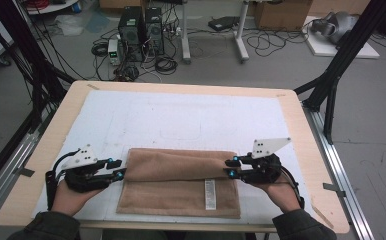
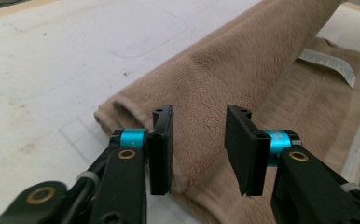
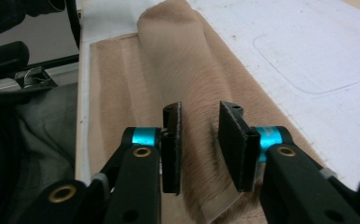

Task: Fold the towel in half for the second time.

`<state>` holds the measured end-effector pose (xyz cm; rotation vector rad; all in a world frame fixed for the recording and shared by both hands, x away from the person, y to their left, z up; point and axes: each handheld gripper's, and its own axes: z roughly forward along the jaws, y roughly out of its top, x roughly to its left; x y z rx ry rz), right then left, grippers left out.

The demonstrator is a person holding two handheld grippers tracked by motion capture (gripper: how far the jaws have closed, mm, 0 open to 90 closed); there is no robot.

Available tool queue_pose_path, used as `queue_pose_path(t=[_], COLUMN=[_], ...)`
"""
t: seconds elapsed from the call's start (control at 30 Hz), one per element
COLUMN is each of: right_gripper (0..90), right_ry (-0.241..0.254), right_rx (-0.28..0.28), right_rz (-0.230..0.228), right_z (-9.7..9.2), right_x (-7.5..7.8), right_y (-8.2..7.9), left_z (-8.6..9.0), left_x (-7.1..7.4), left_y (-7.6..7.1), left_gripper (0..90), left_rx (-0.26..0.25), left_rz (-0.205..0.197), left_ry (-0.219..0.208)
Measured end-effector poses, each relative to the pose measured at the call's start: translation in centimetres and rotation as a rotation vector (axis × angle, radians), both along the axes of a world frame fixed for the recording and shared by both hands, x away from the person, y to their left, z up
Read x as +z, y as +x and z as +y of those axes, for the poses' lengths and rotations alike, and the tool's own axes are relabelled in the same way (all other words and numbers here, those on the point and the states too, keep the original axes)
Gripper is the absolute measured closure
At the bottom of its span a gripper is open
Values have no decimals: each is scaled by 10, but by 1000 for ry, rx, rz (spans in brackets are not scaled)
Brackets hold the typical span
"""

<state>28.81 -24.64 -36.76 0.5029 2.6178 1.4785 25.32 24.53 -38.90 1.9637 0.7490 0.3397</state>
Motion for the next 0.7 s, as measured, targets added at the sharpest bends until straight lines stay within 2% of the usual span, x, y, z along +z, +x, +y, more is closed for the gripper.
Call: queue_pose_path(t=[0.07,0.2,0.3,0.37,0.43,0.47,0.5,0.57,0.67,0.7], right_gripper=[649,626,589,561,554,552,547,543,542,542], right_ry=[8,-6,-13,-8,-19,-26,-36,-35,-27,-25], right_rx=[-19,-53,-47,-33,-20,-12,-8,-11,-9,-1], right_rz=[-6,19,77,108,137,146,145,147,141,124], right_z=[-5,-11,-8,-3,1,3,5,7,8,8], right_x=[1,-6,-21,-31,-38,-41,-42,-43,-39,-37], right_y=[-2,5,14,19,21,22,22,24,22,20], left_z=[0,-10,-19,-22,-22,-22,-23,-23,-20,-18], left_x=[2,-2,-9,-16,-22,-24,-25,-24,-16,-13], left_y=[-1,15,29,42,48,50,51,47,34,28], left_gripper=[576,542,500,439,446,501,615,830,864,865], left_rx=[6,9,41,73,71,53,28,-6,-20,-24], left_rz=[-6,-1,14,49,83,110,129,115,86,74], left_ry=[-4,28,64,70,68,61,61,69,49,46])
